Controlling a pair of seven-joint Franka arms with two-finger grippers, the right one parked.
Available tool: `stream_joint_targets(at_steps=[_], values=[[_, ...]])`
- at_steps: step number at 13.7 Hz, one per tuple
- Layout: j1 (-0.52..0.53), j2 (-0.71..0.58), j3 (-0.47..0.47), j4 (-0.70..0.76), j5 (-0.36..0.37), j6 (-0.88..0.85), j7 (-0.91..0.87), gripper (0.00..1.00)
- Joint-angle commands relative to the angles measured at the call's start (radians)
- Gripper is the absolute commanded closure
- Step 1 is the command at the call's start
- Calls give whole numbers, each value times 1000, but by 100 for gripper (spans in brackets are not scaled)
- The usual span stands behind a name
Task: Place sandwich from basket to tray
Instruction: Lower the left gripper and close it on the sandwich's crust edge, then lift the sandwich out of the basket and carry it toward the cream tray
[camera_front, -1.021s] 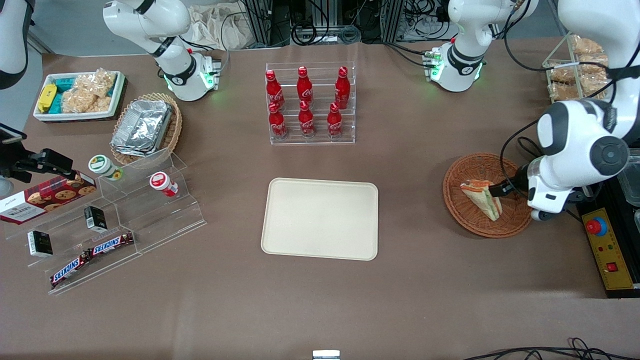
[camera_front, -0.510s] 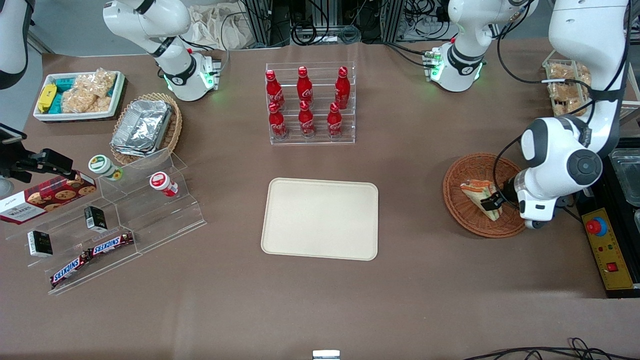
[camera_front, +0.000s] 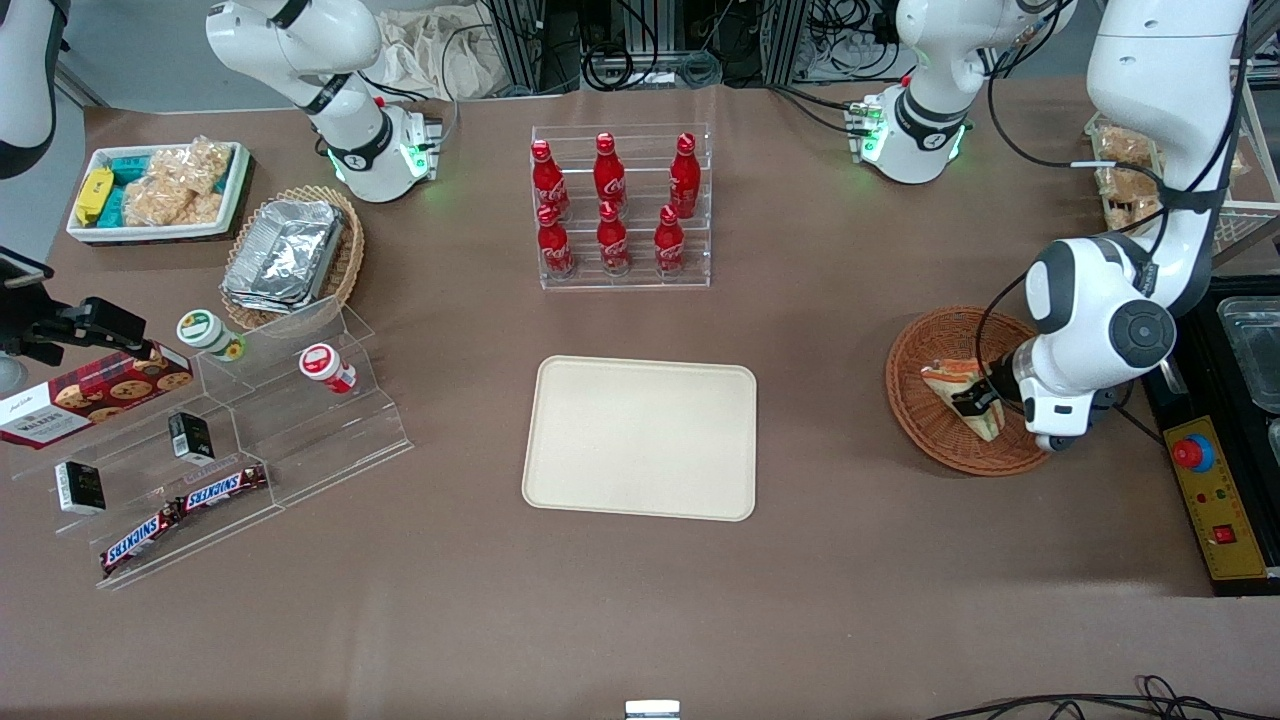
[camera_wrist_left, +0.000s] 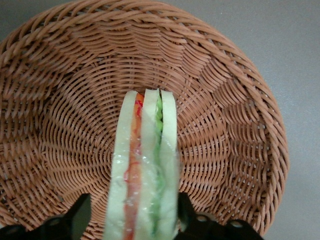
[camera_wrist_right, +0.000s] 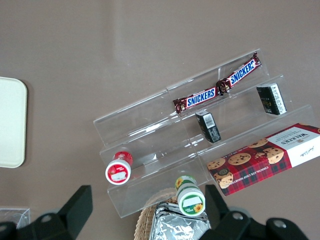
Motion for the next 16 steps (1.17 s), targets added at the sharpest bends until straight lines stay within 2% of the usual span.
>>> stream_joint_targets(at_steps=[1,3,5,7,11,13,16], values=[[2,-23,-14,12,4,-38,-24,76],[-2,-32,-20,81,1,-144,-24,84],[-1,-65,-34,156,-4,-274,-18,99],[-4,-105,-39,248,-17,-406,-9,99],[-4,-113,-124,565,-47,-699,-4,99],[-4,-110,-181,627,-45,-726,-2,99],[-5,-90,-307,623,-36,-701,30,96]])
